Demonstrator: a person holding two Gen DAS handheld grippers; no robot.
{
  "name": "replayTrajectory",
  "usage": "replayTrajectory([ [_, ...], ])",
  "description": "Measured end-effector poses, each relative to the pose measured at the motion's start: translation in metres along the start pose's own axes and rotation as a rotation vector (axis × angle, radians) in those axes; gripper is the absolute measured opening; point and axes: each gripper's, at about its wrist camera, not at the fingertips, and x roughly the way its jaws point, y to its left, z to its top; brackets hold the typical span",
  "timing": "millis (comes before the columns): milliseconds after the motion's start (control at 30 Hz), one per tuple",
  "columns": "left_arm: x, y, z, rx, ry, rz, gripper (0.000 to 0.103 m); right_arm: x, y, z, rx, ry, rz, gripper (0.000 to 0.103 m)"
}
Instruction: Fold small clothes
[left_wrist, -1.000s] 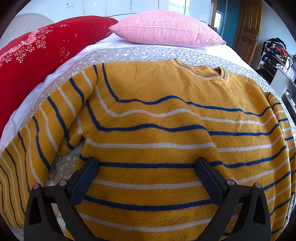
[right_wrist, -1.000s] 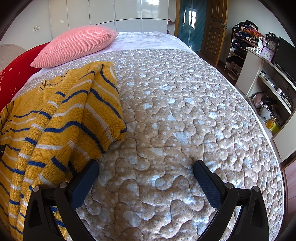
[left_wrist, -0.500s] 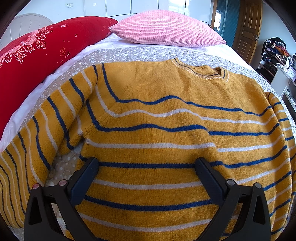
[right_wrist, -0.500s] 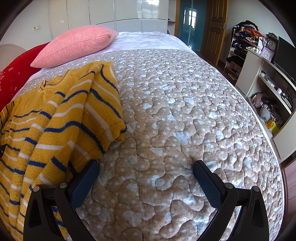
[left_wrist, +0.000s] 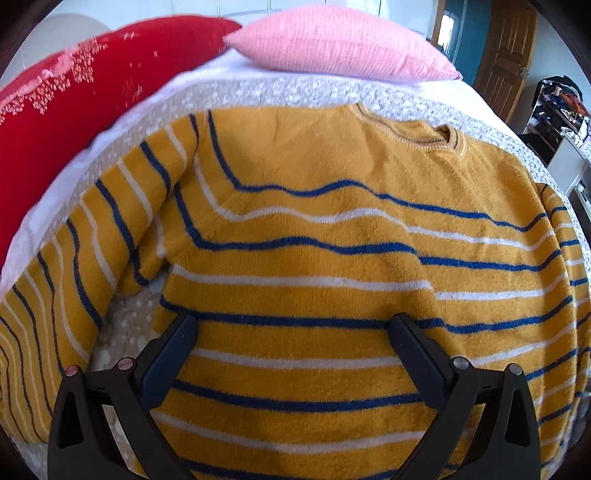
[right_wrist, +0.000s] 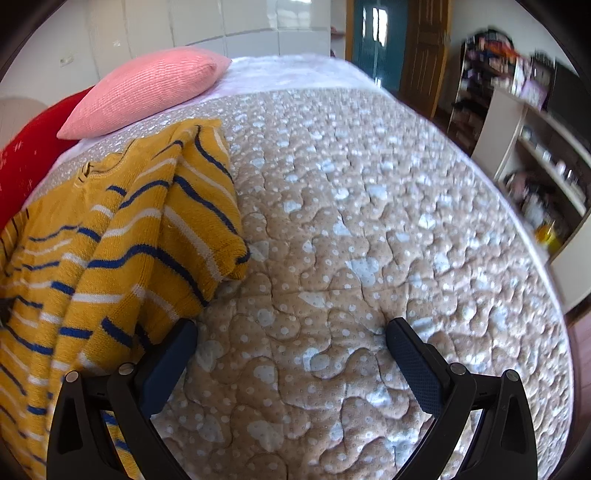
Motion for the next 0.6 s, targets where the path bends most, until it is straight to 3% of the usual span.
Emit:
replayTrajectory([
  [100,0.001,-0.002,0.0,0.01,0.001,0.009,0.103,0.001,0.002,0.001,-0.035,0.031,-0.001,0.103],
  [267,-0.007,-0.008,-0.005,0.044,-0.02,0.039,0.103,-0.006,0.008,-0.007,-0.055,-0.037,-0.042,0.102],
  [300,-0.013,-0.007,-0.006,0.042,-0.026,0.036,0.103,-0.01,0.008,-0.008,-0.056,-0.047,-0.049,0.1],
  [367,-0.026,-0.003,-0.011,0.024,-0.045,0.019,0.103,-0.024,0.006,-0.011,-0.024,-0.077,-0.064,0.085],
  [467,-0.067,0.001,-0.022,0.017,-0.133,0.011,0.103,-0.053,0.001,-0.014,0.042,-0.118,-0.033,0.081],
  [600,-0.132,-0.001,-0.042,0.035,-0.271,0.057,0.103,-0.109,0.014,-0.027,0.049,-0.261,0.009,0.081],
])
